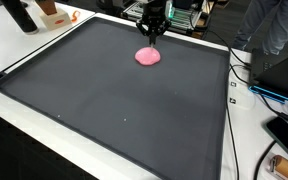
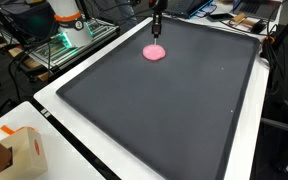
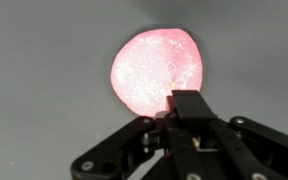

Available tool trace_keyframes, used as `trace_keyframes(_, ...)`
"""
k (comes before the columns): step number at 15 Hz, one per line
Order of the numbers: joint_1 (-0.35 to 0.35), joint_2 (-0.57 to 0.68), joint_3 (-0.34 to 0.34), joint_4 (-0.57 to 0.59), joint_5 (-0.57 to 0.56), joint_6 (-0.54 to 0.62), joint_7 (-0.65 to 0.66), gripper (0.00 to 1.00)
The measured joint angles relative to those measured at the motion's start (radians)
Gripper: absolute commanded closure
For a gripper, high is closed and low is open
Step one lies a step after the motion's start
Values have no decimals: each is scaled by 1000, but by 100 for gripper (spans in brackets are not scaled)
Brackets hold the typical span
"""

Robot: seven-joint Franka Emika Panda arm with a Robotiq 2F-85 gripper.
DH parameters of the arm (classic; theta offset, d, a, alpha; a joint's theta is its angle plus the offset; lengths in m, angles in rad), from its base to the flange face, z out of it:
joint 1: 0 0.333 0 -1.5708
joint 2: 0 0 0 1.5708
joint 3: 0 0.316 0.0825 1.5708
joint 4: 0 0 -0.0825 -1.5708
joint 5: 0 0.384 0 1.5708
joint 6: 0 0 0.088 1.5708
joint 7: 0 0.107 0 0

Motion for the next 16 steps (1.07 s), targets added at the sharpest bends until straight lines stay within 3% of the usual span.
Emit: trace_keyframes(16,-3,76,0,22,-4,17,0,97)
